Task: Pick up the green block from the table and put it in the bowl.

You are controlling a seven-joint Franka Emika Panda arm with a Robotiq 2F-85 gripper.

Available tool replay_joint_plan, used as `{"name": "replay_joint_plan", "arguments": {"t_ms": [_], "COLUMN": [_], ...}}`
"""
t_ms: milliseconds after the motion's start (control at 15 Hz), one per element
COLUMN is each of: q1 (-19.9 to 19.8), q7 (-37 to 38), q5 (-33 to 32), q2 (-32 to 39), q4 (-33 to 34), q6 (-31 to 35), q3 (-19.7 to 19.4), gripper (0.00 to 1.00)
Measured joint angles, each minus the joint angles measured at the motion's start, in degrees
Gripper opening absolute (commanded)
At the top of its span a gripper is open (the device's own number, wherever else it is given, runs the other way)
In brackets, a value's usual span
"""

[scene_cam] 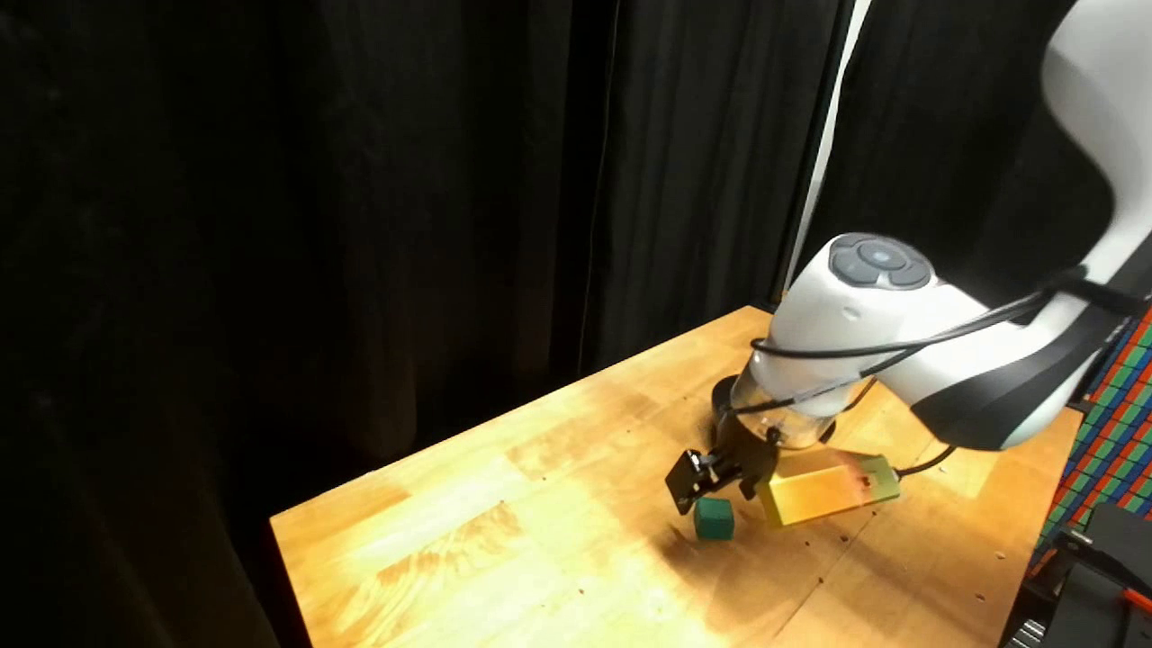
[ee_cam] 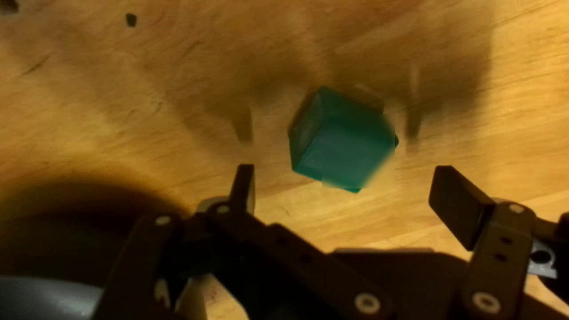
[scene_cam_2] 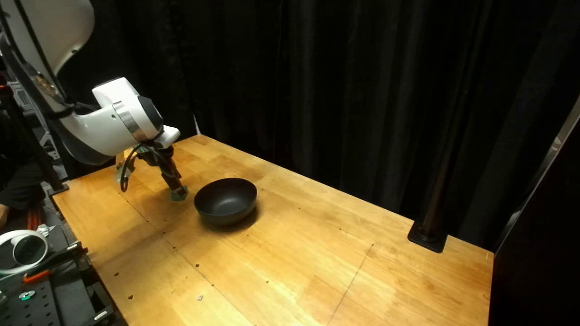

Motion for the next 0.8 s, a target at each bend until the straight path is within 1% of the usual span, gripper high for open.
{"name": "replay_joint_plan", "arguments": {"t_ms": [67, 133, 267, 400, 467, 733, 800], "q1": [1.13, 2.05, 3.33, 3.99, 4.22, 4.39, 5.36], "q7": [1.21, 1.98, 2.64, 2.7, 2.7, 2.3, 1.57], "q5": [-1.21, -1.63, -1.65, -0.74, 0.03, 6.14, 9.0], "q2": [2.38, 4.59, 7.71, 8.73, 8.8, 8.12, 7.67], "q4": [1.71, 3.24, 5.78, 7.05, 7.31, 7.9, 7.95], "q6": [-0.13, -0.45, -1.65, -3.65, -4.92, -12.27, -13.37], "q3": [-0.91, -1.56, -2.23, -2.16, -2.03, 0.33, -0.13], "gripper": [0.75, 0.75, 0.6, 0.43, 0.36, 0.33, 0.31]}}
